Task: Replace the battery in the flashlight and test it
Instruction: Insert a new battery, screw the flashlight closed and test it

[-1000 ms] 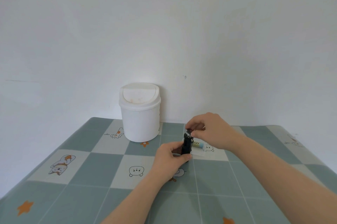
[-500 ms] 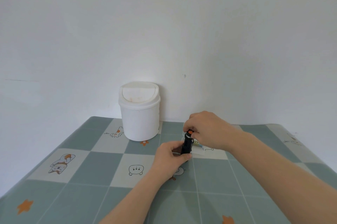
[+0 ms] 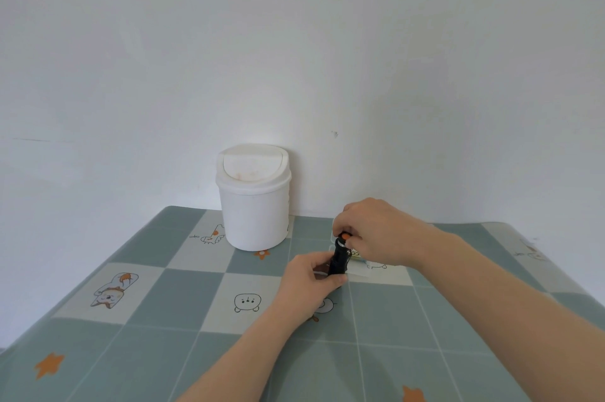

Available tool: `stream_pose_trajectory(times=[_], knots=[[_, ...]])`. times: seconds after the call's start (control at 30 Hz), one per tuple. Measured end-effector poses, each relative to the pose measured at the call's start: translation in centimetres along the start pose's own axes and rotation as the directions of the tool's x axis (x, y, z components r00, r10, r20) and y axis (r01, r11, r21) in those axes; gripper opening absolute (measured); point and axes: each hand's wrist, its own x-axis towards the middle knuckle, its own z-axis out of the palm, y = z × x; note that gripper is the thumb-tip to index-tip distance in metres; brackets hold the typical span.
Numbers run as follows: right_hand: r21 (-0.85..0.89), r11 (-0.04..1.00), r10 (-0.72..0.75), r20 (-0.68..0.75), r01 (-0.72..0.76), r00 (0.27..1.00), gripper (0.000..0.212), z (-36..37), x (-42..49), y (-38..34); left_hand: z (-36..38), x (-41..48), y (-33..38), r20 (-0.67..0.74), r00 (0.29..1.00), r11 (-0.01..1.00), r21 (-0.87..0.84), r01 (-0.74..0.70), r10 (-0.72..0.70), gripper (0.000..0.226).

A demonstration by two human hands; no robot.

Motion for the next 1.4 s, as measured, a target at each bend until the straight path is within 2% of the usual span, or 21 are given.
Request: stream_pose_trajectory(times=[0.33,0.5,0.67,0.83,0.97,1.17,1.27,1.33,1.4], knots=[[-0.011,1.0,-0.016,0.023,0.016,1.0,0.027,-0.15,0.06,-0.05,-0.04,0.05,-0.07,-0.007,1.0,1.0,0.011,0.015,-0.015,0.035],[0.06,0.998,0.028,0.029,-0.03,0.999,0.017,-0.65,0.07,0.12,0.08,-0.04,-0.03,0.012,1.0,1.0,0.019,-0.003,0.002,0.033],[0.122,0.987,0.103,0.015,-0.104,0.995,0.023,-0.65,0.21,0.07,0.1,0.08,-0.21,0.012,1.0,1.0,0.027,-0.011,0.01,0.029],[0.094,0.983,0.158,0.005,-0.158,0.987,0.033,-0.44,0.52,0.09,0.12,0.13,-0.39,0.011,1.0,0.999,0.035,-0.018,0.018,0.03],[0.081,0.989,0.121,0.01,-0.122,0.993,0.021,-0.56,0.52,-0.23,0.11,0.12,-0.32,0.005,1.0,0.999,0.032,-0.016,0.016,0.03],[0.105,0.989,0.101,0.0,-0.101,0.995,0.02,-0.63,0.44,-0.01,0.07,0.09,-0.38,0.008,1.0,0.999,0.031,-0.013,0.013,0.027],[0.094,0.982,0.164,0.036,-0.167,0.986,0.038,-0.75,0.55,0.21,0.05,0.01,-0.33,0.012,1.0,0.999,0.032,-0.01,0.01,0.027],[0.043,0.961,0.272,0.059,-0.274,0.961,0.056,-0.64,0.44,-0.07,0.03,0.02,-0.29,0.01,1.0,0.999,0.032,-0.011,0.011,0.027],[0.031,0.932,0.36,0.05,-0.361,0.932,0.065,-0.26,0.25,-0.16,0.04,-0.01,-0.17,0.011,1.0,1.0,0.023,-0.014,0.014,0.027]])
